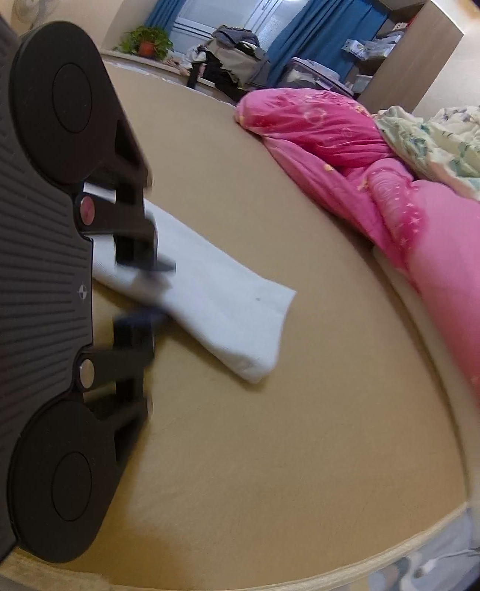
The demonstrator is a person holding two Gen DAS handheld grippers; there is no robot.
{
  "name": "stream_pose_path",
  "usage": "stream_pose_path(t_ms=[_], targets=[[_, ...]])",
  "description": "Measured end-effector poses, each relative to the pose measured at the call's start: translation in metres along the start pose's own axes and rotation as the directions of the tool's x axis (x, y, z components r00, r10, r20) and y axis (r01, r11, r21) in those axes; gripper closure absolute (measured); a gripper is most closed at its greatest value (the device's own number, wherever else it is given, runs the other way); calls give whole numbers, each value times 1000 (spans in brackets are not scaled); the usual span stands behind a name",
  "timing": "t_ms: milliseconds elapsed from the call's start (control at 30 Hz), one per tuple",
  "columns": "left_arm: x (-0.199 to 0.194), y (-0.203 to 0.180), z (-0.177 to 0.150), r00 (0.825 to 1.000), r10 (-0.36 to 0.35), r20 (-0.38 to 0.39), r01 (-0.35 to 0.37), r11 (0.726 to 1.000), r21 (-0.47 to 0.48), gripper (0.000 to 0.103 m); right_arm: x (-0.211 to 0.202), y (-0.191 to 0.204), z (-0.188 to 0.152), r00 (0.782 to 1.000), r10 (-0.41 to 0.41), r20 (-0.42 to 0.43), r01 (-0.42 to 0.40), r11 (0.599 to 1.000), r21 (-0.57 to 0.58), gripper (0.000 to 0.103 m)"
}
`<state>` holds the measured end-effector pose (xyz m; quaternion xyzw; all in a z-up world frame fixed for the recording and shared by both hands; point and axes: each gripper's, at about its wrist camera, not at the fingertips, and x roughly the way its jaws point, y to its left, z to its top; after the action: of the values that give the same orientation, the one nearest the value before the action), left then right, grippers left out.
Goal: Fold small clothes
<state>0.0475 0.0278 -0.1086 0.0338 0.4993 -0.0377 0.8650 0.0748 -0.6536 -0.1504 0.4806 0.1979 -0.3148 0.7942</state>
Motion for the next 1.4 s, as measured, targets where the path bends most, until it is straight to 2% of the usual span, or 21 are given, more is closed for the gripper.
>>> stream_pose_path(t_ms=[67,167,233,300,333,400,467,533,600,633,667,733,767,800,867,933,1067,1200,1267,1333,1400], targets=[[0,0,0,1000,0,-4,0,1000,0,27,-3,10,2,999,-11,49,12,1000,-9,98],[-1,1,1,1000,-1,-12,0,1000,-4,27,-26,62,-9,986,1,164,32,980,-199,98],[-2,2,3,1000,-2,-21,1,1000,-7,27,-45,115,-30,975,92,201,-19,941,-339,98],[-2,4,4,1000,-10,-30,9,1000,-17,27,-67,175,-64,957,236,171,-133,876,-463,98],[-2,6,4,999,-16,-33,16,1000,-24,27,-79,207,-87,940,315,135,-202,829,-522,98],[-3,11,5,999,-31,-37,30,999,-39,27,-110,267,-142,881,472,36,-354,708,-612,98],[-5,16,6,998,-45,-42,43,997,-61,29,-146,317,-209,797,596,-95,-498,561,-661,98],[-6,22,8,997,-64,-49,59,994,-92,30,-171,349,-276,729,642,-238,-607,446,-657,97],[-7,29,11,995,-81,-57,73,989,-130,31,-181,365,-348,674,606,-424,-703,348,-621,90],[-8,33,12,995,-85,-59,76,987,-143,32,-178,367,-381,650,551,-523,-741,308,-597,71],[-10,36,14,995,-86,-59,76,985,-156,32,-172,364,-417,626,458,-632,-776,278,-567,63],[-14,44,17,995,-82,-53,71,980,-184,34,-159,349,-458,603,292,-742,-796,273,-540,63],[-17,51,18,996,-75,-45,64,976,-206,39,-153,338,-467,601,221,-768,-792,290,-537,63],[-22,59,20,997,-64,-35,54,970,-238,43,-149,328,-465,613,186,-768,-779,307,-547,63],[-31,74,24,999,-51,-9,46,955,-293,63,-147,310,-441,651,165,-741,-744,329,-581,63],[-39,95,33,997,-74,13,74,932,-355,77,-146,294,-402,690,154,-707,-708,345,-616,63],[-44,132,75,980,-178,90,200,879,-433,78,-144,259,-317,764,134,-631,-629,372,-683,63],[-16,162,124,955,-263,138,296,817,-495,78,-138,224,-255,818,150,-556,-563,408,-719,63],[7,174,141,946,-288,150,323,784,-531,78,-132,203,-240,835,165,-526,-538,451,-713,63],[29,180,151,949,-275,152,313,780,-542,77,-123,188,-241,843,161,-513,-520,485,-703,63],[51,184,154,952,-260,161,305,774,-556,76,-116,193,-247,859,121,-497,-487,488,-724,63]])
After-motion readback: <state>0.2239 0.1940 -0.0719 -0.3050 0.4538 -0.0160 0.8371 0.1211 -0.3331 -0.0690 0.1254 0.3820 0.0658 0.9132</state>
